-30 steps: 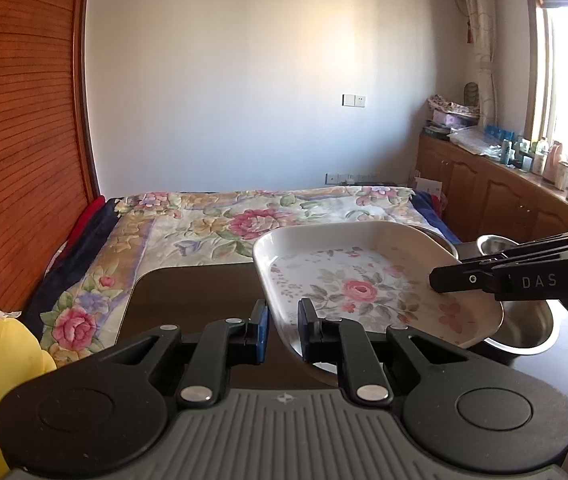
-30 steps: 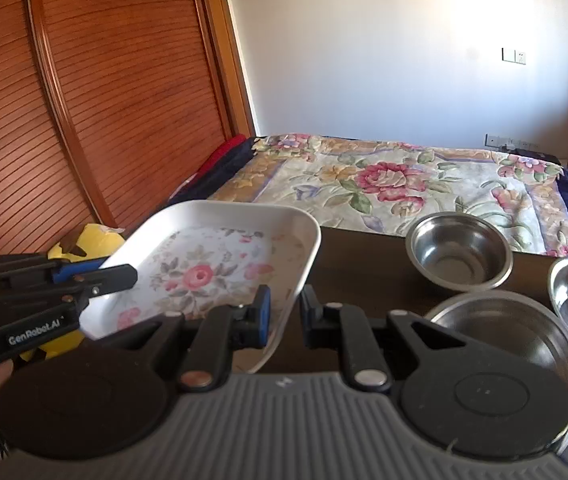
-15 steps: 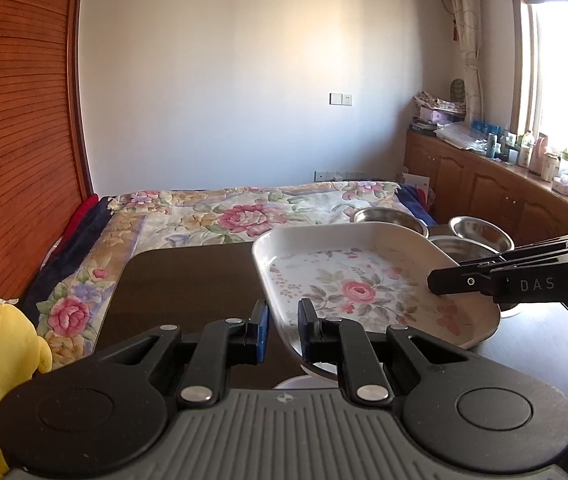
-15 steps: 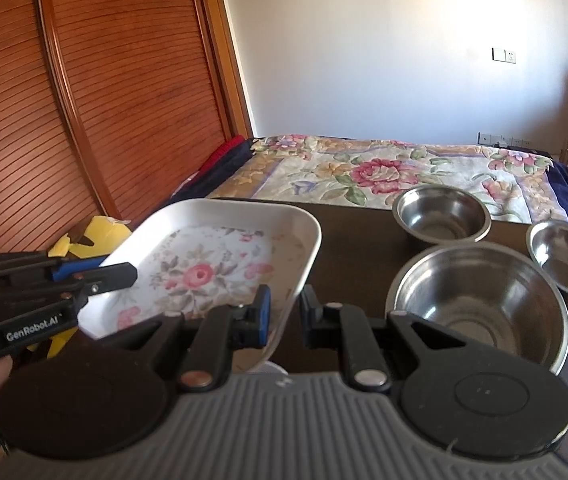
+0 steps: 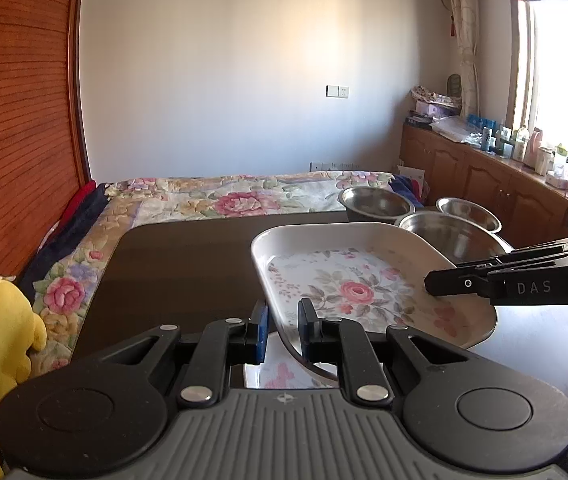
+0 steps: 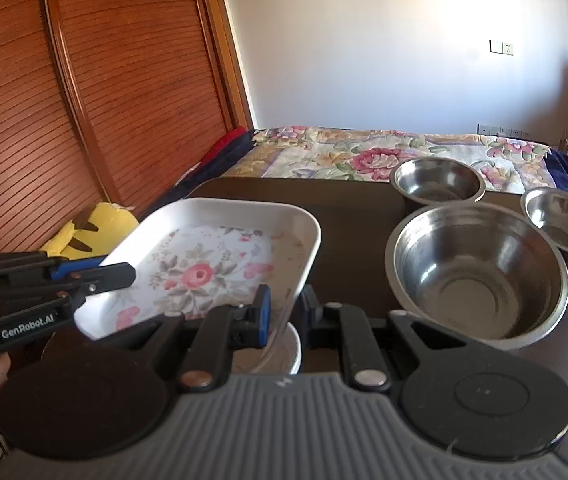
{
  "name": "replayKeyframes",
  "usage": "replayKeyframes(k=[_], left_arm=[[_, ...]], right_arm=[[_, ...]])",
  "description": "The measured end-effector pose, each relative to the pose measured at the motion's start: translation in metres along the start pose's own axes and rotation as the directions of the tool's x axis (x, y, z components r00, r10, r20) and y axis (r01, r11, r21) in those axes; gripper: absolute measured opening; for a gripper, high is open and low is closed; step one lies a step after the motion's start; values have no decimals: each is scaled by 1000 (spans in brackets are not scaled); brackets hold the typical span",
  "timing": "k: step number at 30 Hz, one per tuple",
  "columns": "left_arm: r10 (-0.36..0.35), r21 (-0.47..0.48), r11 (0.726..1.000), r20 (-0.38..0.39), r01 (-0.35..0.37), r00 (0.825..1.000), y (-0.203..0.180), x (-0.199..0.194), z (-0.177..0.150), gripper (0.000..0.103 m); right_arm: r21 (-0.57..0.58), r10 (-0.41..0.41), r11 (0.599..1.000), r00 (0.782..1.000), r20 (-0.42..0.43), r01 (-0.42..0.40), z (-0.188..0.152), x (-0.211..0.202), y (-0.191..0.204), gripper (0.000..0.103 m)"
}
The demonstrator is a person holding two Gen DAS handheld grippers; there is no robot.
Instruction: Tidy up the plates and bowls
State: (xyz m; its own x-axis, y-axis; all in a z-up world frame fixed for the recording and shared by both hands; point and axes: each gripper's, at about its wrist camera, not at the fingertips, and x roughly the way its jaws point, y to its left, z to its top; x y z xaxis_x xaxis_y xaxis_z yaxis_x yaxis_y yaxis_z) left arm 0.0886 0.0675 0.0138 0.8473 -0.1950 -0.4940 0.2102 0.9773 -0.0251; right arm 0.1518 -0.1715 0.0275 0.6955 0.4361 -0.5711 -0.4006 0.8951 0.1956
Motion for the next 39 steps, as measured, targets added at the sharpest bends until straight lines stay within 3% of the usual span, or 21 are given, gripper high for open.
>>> replayKeyframes(k=[17, 39], left_arm=[[9, -25, 1000, -59, -10, 998, 5, 5, -35, 17], [26, -28, 999, -103, -29, 994, 10, 17, -55, 17]], right_arm=[[11, 25, 1000, 998, -59, -25, -34, 12, 7, 17], [-9, 11, 1000, 999, -46, -11, -46, 17, 16, 18]])
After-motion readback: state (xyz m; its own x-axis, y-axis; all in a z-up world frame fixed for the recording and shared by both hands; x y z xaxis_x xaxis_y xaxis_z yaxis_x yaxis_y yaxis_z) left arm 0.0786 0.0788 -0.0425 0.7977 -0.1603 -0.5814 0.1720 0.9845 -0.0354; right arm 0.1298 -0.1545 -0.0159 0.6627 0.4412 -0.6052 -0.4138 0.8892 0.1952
